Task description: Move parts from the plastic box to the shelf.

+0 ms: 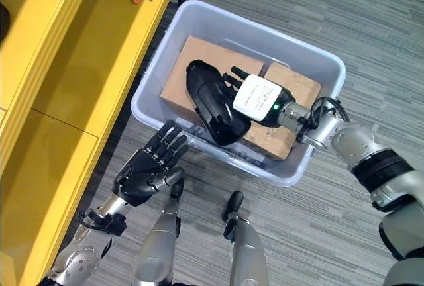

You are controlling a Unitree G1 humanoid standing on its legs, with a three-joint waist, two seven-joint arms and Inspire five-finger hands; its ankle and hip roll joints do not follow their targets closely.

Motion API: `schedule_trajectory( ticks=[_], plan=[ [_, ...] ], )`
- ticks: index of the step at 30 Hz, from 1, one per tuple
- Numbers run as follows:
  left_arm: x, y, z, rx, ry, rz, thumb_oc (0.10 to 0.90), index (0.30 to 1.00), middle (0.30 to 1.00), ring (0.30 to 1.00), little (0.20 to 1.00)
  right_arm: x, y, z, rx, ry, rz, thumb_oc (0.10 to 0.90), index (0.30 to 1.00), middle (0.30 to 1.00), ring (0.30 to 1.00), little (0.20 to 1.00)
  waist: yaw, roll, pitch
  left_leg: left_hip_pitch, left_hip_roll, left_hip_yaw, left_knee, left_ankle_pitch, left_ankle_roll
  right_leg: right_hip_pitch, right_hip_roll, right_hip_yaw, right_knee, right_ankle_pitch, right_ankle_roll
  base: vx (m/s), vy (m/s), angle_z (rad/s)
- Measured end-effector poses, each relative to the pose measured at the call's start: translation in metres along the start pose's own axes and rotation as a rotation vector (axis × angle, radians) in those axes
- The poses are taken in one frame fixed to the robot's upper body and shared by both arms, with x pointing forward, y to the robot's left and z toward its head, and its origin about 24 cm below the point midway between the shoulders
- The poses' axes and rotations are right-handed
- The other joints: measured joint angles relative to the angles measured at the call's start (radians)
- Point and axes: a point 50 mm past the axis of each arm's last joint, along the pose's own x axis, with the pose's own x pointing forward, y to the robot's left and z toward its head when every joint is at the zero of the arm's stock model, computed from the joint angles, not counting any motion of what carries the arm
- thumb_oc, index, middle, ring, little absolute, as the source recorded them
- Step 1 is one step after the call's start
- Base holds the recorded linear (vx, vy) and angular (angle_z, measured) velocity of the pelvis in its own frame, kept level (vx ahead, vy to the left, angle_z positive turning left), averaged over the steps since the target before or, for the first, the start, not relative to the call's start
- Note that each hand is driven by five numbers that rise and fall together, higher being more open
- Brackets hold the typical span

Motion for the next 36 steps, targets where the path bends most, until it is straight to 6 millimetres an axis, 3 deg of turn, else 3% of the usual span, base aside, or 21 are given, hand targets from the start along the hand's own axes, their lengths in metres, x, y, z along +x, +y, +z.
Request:
schedule_trajectory(
  ticks=[6, 10, 20, 36],
  plan=[
    [-0.001, 0.002, -0.001, 0.007, 0.007, -0.009, 0.9, 1.0, 1.0, 1.0, 1.0, 0.001, -0.003, -0.006, -0.027, 0.026, -0.027, 0.9, 1.0, 1.0, 1.0, 1.0, 0.015, -0.001, 0.001, -0.035, -0.004, -0.015, 0.008, 0.001, -0.001, -0.031, -0.008, -0.015, 0.021, -0.006, -0.001, -0.02, -0.04, 0.08],
    [-0.001, 0.002, 0.0, 0.01, 0.012, -0.012, 0.9, 1.0, 1.0, 1.0, 1.0, 0.001, 0.008, -0.006, -0.007, 0.047, 0.011, 0.9, 1.0, 1.0, 1.0, 1.0, 0.028, -0.003, 0.003, -0.042, -0.004, -0.021, 0.019, 0.001, -0.001, -0.036, -0.009, -0.019, 0.033, -0.02, 0.001, 0.0, -0.032, 0.04],
    [-0.003, 0.005, 0.002, 0.029, 0.031, -0.021, 0.9, 1.0, 1.0, 1.0, 1.0, 0.001, 0.012, -0.016, -0.034, 0.107, 0.063, 0.9, 1.0, 1.0, 1.0, 1.0, 0.03, -0.011, 0.01, -0.102, -0.005, -0.034, 0.06, -0.011, -0.015, -0.099, -0.016, -0.024, 0.093, -0.041, -0.015, 0.01, -0.052, 0.02],
    [-0.01, 0.011, 0.004, 0.038, 0.025, 0.009, 0.9, 1.0, 1.0, 1.0, 1.0, 0.002, 0.022, -0.013, -0.025, 0.09, 0.194, 0.9, 1.0, 1.0, 1.0, 1.0, 0.032, -0.015, 0.013, -0.195, 0.003, -0.069, 0.13, -0.034, -0.027, -0.201, -0.026, -0.042, 0.215, -0.106, -0.037, 0.02, -0.038, 0.03]
  ],
)
